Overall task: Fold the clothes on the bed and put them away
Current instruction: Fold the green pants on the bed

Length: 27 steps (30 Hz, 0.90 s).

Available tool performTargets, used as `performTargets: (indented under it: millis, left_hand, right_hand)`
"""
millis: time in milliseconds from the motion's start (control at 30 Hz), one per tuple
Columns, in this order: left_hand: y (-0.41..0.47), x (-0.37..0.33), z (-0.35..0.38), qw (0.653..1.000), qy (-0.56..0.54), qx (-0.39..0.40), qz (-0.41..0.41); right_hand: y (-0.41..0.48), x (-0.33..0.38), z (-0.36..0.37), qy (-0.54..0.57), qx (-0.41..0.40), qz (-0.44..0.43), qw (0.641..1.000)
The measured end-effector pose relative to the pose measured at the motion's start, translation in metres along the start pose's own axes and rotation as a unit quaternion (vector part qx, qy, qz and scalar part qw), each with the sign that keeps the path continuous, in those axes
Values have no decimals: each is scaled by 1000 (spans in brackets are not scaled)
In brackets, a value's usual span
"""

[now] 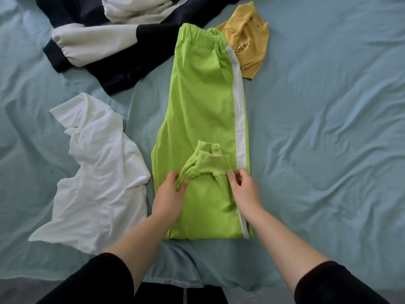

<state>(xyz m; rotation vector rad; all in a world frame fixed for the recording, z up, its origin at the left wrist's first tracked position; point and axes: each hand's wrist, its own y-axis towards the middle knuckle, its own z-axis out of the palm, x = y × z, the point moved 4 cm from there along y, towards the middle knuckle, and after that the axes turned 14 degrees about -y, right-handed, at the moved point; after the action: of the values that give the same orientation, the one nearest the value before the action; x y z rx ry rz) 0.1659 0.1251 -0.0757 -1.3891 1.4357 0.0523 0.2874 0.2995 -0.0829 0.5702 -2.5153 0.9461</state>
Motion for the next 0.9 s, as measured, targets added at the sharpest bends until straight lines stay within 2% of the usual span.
performTargets:
  millis: [33,100,133,200,233,267,333,367,433,500,567,633,733,900]
  left_hand:
    - [-1,-9,0,997,50,-31,57]
    - [-4,-35,10,965,167,-57,196]
    - [-4,-46,21,942,217,-35,255]
    - [3,-56,44,901,311,51,298]
    - [12,-56,50,898,339,95,264]
    - [23,-53,53,910,338,133,202]
    - [39,-52,58,936,292,172,95]
    - [44,-56,61,944,274,168,74]
    - [50,-67,67,961,245,116,59]
    - [59,-78,67,970,231,59,40]
    - [71,-80,69,970,236,65,7]
    - [82,-76,75,962,253,101,-24]
    - [95,-71,83,956,256,125,-65]
    - [106,-67,89,950,272,117,-96]
  right_hand:
    - [-1,4,-4,-69,-46,-36,996]
    - [-4,20,-9,-230,-132,-182,947]
    - [-5,28,-6,-291,-131,-248,915]
    - [2,34,1,-356,-45,-299,884]
    - [11,30,4,-359,15,-287,888]
    - [21,27,5,-344,66,-271,897]
    - [41,30,-8,-227,134,-208,942]
    - [50,36,-20,-126,129,-160,970]
    - [73,46,-49,6,41,-92,995]
    - [102,58,-75,19,-55,-62,996]
    - [136,76,-91,7,-80,-46,996]
    - [172,95,-94,30,-44,-25,998]
    - [214,124,-90,145,27,-2,989]
    - [251,155,-86,202,46,13,978]
